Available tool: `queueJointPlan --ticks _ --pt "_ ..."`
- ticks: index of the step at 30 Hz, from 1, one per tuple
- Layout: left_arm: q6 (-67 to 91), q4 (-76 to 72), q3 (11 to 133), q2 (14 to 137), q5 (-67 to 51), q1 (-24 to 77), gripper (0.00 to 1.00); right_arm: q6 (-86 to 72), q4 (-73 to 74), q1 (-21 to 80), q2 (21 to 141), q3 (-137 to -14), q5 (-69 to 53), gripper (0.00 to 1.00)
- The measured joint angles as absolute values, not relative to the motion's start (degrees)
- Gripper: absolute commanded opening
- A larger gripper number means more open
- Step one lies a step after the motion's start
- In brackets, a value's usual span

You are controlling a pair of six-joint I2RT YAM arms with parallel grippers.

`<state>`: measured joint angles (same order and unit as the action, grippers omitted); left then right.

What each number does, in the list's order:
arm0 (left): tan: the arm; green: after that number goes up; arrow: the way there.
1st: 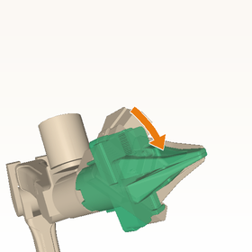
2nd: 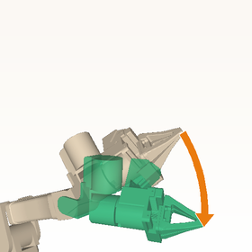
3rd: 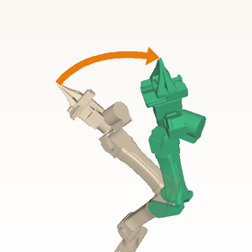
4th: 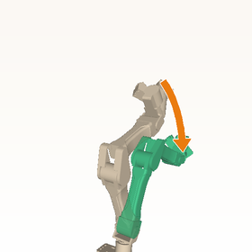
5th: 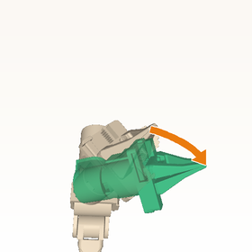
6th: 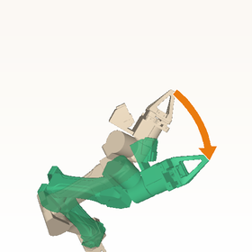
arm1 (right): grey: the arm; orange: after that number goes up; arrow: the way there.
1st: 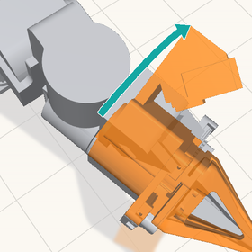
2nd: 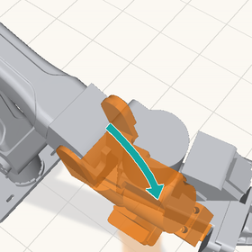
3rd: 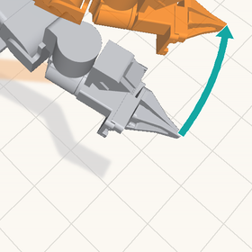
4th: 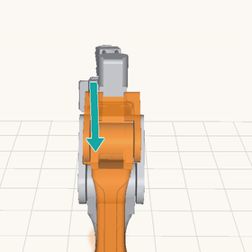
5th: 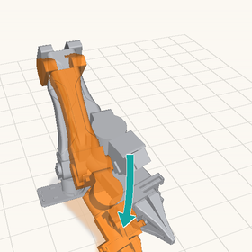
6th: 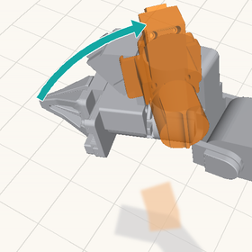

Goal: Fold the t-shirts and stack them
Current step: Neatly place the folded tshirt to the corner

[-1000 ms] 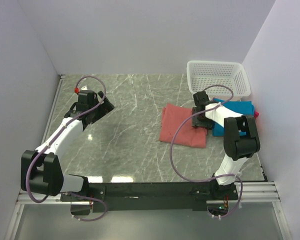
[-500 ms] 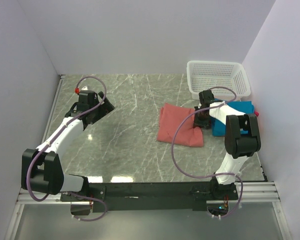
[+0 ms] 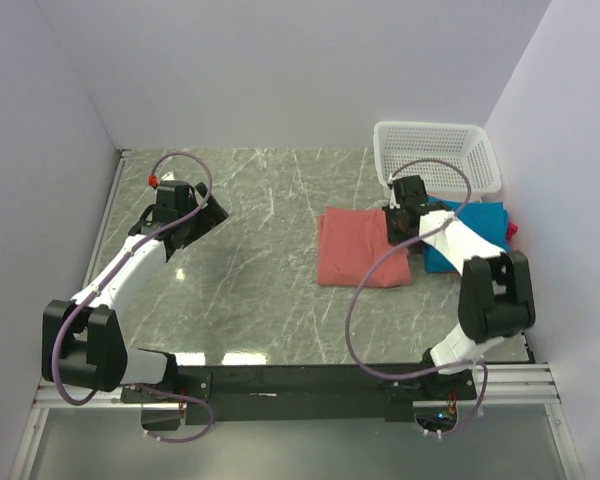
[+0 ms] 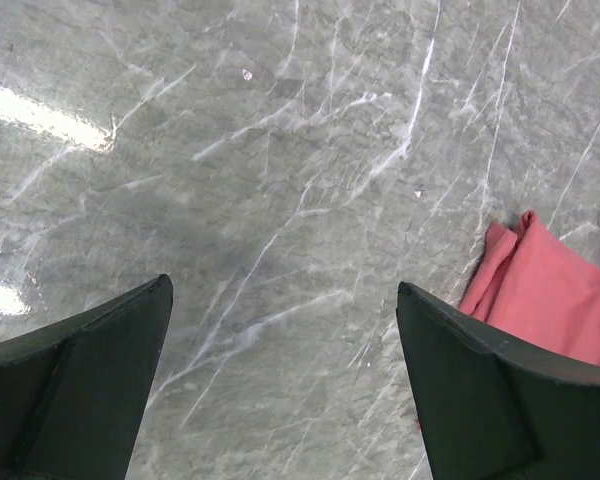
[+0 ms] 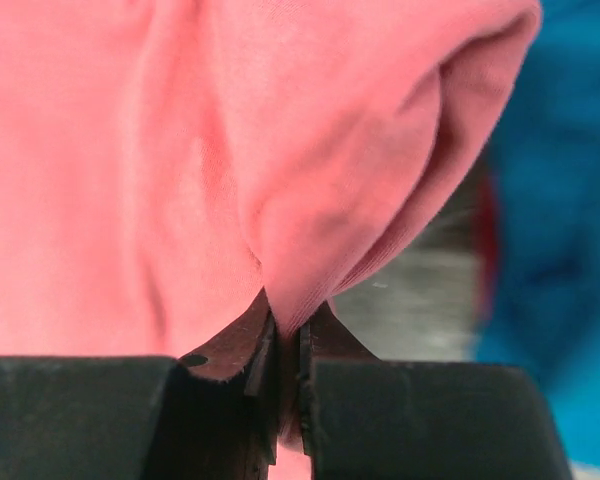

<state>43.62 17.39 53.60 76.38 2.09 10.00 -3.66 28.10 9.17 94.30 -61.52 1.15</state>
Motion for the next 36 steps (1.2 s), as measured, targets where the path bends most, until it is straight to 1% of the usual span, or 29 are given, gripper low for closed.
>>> queueJointPlan --ticks 4,7,13,19,26,31,36 --pt "43.6 17.4 53.6 76.2 2.7 10.0 0.99 1.0 28.4 12.8 86.3 -61.6 10.3 0.0" --pt "43.6 17.5 53.6 76.2 3.2 10.0 0.99 2.9 30.3 14.5 82.6 -62.0 15.6 0.0" --pt "43.6 17.5 53.6 76.2 3.8 10.0 0.99 3.9 37.4 14.5 79.7 -63.9 22.9 0.0" --pt "43.6 17.5 52.8 75.5 3.9 10.0 0.99 4.7 43.7 14.3 77.5 -69.6 28.2 0.0" --pt "43.6 18.1 52.7 75.2 4.2 10.0 0.99 8.1 46.0 10.8 75.7 -73.2 29.7 0.0" --pt "43.6 18.4 52.7 75.2 4.5 10.0 0.99 11.0 46.4 5.7 74.4 -76.6 25.9 0.0" --pt "43.5 18.4 52.7 75.2 5.1 10.0 0.99 13.4 46.3 -1.6 72.9 -80.9 18.9 0.0"
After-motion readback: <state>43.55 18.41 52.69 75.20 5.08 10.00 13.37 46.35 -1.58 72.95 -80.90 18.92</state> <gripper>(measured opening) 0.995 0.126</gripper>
